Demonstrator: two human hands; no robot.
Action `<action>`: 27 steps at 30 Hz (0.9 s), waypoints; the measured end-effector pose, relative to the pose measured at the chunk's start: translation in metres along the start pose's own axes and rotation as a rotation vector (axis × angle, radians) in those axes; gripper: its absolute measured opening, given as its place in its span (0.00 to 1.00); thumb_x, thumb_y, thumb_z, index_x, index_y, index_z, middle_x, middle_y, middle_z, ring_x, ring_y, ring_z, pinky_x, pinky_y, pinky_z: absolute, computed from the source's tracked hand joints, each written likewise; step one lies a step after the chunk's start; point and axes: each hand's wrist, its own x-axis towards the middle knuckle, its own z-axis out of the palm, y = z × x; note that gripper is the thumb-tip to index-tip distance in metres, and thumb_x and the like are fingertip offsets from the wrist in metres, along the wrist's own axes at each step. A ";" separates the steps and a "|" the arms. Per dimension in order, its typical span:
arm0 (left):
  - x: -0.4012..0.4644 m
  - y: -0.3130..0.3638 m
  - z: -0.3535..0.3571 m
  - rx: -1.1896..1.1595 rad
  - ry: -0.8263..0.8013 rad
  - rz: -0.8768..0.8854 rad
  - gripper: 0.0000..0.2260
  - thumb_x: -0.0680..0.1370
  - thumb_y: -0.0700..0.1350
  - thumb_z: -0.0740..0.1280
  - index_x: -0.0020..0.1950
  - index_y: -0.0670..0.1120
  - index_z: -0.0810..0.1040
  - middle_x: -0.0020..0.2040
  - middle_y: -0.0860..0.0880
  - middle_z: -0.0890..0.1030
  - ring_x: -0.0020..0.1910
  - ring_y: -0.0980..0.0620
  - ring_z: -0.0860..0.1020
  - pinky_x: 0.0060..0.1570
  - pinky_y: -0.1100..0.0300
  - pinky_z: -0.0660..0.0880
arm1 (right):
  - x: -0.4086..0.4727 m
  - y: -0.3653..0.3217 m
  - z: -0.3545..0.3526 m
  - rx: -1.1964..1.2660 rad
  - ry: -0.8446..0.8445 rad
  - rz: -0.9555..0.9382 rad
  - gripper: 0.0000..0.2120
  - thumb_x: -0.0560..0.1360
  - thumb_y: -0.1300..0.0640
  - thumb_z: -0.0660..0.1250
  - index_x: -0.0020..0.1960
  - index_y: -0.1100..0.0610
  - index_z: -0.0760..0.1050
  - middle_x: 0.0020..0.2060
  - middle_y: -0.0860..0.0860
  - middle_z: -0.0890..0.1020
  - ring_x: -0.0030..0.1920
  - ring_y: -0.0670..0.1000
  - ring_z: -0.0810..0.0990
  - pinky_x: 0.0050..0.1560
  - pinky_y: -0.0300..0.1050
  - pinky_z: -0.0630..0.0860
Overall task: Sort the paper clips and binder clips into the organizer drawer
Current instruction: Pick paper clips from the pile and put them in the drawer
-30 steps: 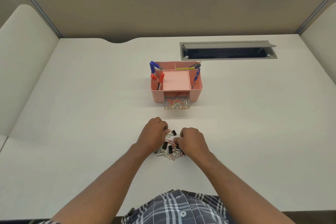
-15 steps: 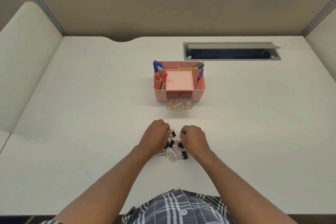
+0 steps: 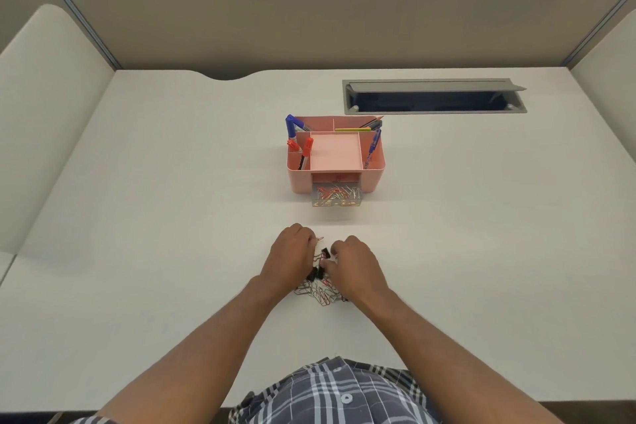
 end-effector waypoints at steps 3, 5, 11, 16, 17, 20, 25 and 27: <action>0.002 -0.002 0.000 -0.065 -0.024 -0.092 0.07 0.81 0.43 0.60 0.47 0.44 0.76 0.45 0.47 0.78 0.45 0.47 0.75 0.45 0.54 0.72 | 0.000 -0.005 0.006 0.007 0.056 -0.010 0.13 0.76 0.48 0.66 0.51 0.58 0.77 0.49 0.56 0.76 0.51 0.58 0.74 0.48 0.50 0.74; 0.002 -0.002 0.000 -0.084 -0.050 -0.133 0.06 0.81 0.44 0.60 0.48 0.45 0.76 0.46 0.48 0.78 0.45 0.47 0.75 0.45 0.53 0.72 | 0.002 -0.004 0.006 0.001 0.045 -0.027 0.08 0.76 0.53 0.65 0.50 0.58 0.76 0.48 0.56 0.75 0.49 0.58 0.74 0.45 0.49 0.72; -0.001 -0.001 0.000 -0.120 -0.067 -0.197 0.05 0.81 0.43 0.61 0.47 0.47 0.75 0.46 0.49 0.77 0.46 0.48 0.75 0.46 0.54 0.72 | 0.008 0.015 -0.003 0.028 0.025 -0.020 0.08 0.76 0.62 0.60 0.48 0.58 0.78 0.45 0.55 0.79 0.46 0.57 0.78 0.44 0.48 0.73; -0.001 0.002 -0.003 -0.185 -0.048 -0.260 0.06 0.81 0.43 0.60 0.48 0.46 0.75 0.47 0.50 0.78 0.45 0.50 0.75 0.47 0.54 0.73 | 0.015 0.028 -0.016 0.073 0.025 0.035 0.14 0.76 0.64 0.61 0.55 0.56 0.81 0.50 0.54 0.83 0.51 0.56 0.80 0.48 0.46 0.74; -0.001 0.003 -0.003 -0.191 -0.045 -0.266 0.06 0.81 0.44 0.60 0.48 0.46 0.76 0.46 0.50 0.79 0.45 0.50 0.76 0.47 0.54 0.73 | 0.015 0.030 -0.017 0.071 0.014 0.041 0.14 0.76 0.64 0.61 0.57 0.55 0.81 0.52 0.54 0.82 0.52 0.56 0.80 0.49 0.45 0.74; -0.002 0.003 -0.003 -0.185 -0.037 -0.257 0.05 0.81 0.43 0.60 0.48 0.46 0.75 0.46 0.50 0.78 0.45 0.50 0.76 0.46 0.56 0.72 | 0.015 0.031 -0.016 0.060 -0.047 0.017 0.12 0.77 0.58 0.63 0.59 0.54 0.79 0.54 0.54 0.78 0.53 0.56 0.79 0.50 0.45 0.73; -0.001 0.003 -0.002 -0.166 -0.040 -0.255 0.06 0.81 0.44 0.61 0.47 0.46 0.75 0.45 0.51 0.78 0.45 0.50 0.76 0.45 0.56 0.72 | 0.010 0.025 -0.006 0.058 -0.012 -0.044 0.06 0.77 0.57 0.65 0.50 0.56 0.79 0.46 0.53 0.79 0.47 0.56 0.79 0.45 0.47 0.73; -0.001 0.003 -0.003 -0.167 -0.044 -0.255 0.05 0.81 0.44 0.61 0.47 0.46 0.75 0.45 0.51 0.78 0.45 0.50 0.76 0.45 0.56 0.72 | 0.012 0.027 -0.010 0.124 0.015 -0.020 0.07 0.77 0.58 0.64 0.47 0.57 0.80 0.43 0.52 0.82 0.46 0.55 0.79 0.44 0.47 0.74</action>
